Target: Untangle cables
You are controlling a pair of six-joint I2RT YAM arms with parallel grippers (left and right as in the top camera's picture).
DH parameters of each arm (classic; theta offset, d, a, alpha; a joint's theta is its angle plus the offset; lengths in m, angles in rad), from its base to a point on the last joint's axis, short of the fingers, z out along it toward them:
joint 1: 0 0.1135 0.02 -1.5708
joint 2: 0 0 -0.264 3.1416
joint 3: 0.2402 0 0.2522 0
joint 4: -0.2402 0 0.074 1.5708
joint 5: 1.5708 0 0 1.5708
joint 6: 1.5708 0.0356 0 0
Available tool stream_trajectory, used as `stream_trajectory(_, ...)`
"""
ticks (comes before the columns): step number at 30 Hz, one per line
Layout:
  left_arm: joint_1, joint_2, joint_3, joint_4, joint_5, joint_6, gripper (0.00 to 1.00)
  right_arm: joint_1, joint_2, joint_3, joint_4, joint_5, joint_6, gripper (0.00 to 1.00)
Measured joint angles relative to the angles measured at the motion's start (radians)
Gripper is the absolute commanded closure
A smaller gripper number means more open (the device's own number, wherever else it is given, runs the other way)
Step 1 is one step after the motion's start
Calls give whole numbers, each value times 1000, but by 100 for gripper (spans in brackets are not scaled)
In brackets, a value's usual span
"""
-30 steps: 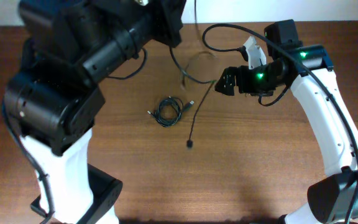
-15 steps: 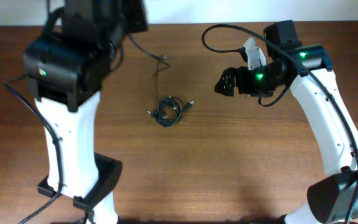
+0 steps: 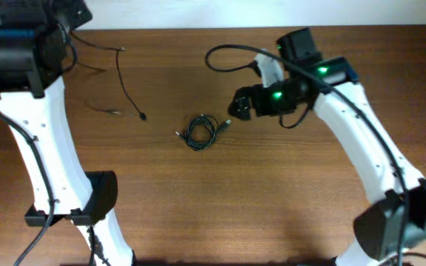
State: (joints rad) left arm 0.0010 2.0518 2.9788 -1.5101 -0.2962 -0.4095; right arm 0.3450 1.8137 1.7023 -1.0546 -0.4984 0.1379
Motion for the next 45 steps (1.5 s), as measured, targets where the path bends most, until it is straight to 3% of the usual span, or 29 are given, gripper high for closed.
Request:
stream_trajectory(3,21,0,-61,-27,0,-6,100,34,67,0,39,0,25,2)
stream_trajectory(8,24,1,-206,-35,3,-7,100,79,167,-1,84,23,80,19)
stream_trajectory(15,24,1,-405,11,34,-8,100,142,268,-3,196,61,99,24)
stream_trajectory(26,24,1,-468,33,38,-10,100,204,364,-3,290,184,191,37)
stream_trajectory(30,24,1,-468,33,38,-11,100,205,390,-3,301,197,206,47)
stream_trajectory(35,24,1,-468,33,38,-11,100,220,410,-3,315,211,219,76)
stream_trajectory(39,24,1,-468,33,38,-11,100,231,411,-3,319,217,221,85)
stream_trajectory(41,24,1,-468,33,38,-11,100,232,411,-3,304,238,222,96)
stream_trajectory(45,24,1,-468,33,38,-11,100,232,411,-3,284,278,224,96)
